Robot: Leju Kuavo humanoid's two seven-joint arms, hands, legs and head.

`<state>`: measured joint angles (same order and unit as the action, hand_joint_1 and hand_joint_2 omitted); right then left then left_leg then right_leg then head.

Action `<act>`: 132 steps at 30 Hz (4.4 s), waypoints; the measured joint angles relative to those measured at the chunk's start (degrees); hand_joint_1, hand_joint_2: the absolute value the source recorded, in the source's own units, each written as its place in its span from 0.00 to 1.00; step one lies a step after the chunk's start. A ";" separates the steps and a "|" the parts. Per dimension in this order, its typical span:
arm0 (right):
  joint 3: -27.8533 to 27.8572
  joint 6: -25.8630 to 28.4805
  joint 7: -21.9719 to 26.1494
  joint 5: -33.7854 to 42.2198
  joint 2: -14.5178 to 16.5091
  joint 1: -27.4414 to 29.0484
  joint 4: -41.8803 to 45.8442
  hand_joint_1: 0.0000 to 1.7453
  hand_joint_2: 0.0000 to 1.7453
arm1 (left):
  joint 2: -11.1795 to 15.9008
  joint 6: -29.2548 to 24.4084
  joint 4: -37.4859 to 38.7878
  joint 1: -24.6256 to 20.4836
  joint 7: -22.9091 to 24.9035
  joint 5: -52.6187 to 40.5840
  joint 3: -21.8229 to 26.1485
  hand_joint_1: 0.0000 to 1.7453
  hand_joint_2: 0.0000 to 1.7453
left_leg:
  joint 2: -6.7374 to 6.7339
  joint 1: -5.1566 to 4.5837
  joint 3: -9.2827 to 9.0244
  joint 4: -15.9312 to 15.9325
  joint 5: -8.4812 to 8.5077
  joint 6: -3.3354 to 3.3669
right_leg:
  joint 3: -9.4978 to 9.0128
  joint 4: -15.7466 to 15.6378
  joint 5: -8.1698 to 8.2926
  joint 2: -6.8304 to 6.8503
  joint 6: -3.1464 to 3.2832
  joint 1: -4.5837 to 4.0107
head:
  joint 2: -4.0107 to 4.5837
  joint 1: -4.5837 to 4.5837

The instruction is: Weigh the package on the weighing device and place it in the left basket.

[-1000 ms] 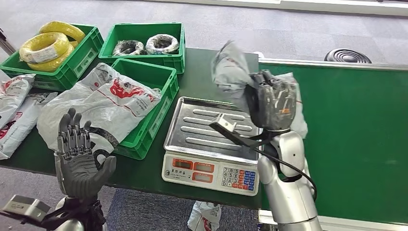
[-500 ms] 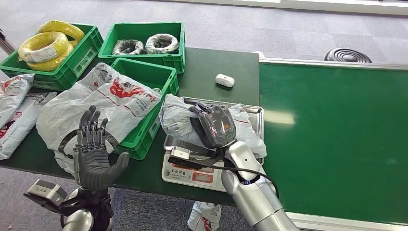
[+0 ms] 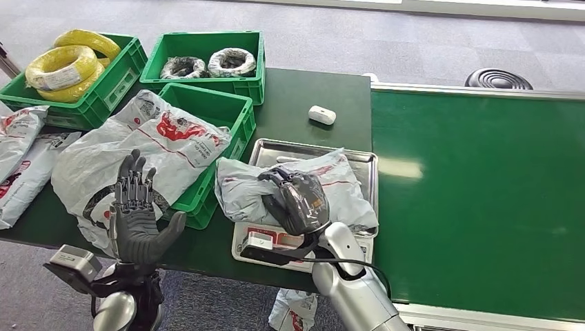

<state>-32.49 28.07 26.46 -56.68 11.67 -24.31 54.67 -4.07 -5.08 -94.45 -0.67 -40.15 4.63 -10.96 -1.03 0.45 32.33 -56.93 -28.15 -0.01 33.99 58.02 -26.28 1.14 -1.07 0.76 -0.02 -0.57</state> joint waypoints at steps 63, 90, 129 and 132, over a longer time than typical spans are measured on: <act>12.24 11.50 13.69 28.58 0.66 20.91 67.23 0.00 1.00 | -15.81 -5.06 61.93 -36.69 27.32 -62.20 -48.90 0.00 1.00 | -0.11 -0.12 -0.24 -0.03 -0.11 0.02 | -0.17 -0.03 0.06 -0.12 -0.02 0.13 | 0.00 -0.03; 12.19 11.47 13.69 29.33 0.76 19.31 64.51 0.00 1.00 | -17.08 -7.39 69.41 -37.98 22.71 -54.07 -49.15 0.00 1.00 | -0.07 -0.12 -0.33 -0.03 -0.10 0.02 | -0.31 -0.03 0.07 -0.11 -0.02 0.13 | 0.00 -0.02; 14.34 11.48 13.69 28.39 1.99 20.67 65.87 0.00 1.00 | -11.99 -14.59 45.74 -42.52 30.17 -74.05 -28.76 0.00 1.00 | -0.08 -0.11 -0.26 -0.05 -0.07 0.02 | -0.21 -0.02 0.07 -0.09 -0.02 0.13 | 0.00 -0.02; 14.27 11.47 13.69 28.46 2.37 20.66 65.87 0.00 1.00 | -13.62 -15.87 52.98 -44.26 34.02 -78.70 -30.04 0.00 1.00 | -0.10 -0.11 -0.25 -0.05 -0.08 0.02 | -0.19 -0.02 0.08 -0.11 -0.02 0.13 | 0.00 -0.03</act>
<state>-18.22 39.54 40.15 -28.22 14.04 -3.65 120.54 -17.69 -20.95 -41.46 -44.93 -6.14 -74.07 -41.00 -1.12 0.34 32.07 -56.97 -28.23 0.01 33.81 58.00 -26.20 1.03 -1.09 0.89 -0.02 -0.60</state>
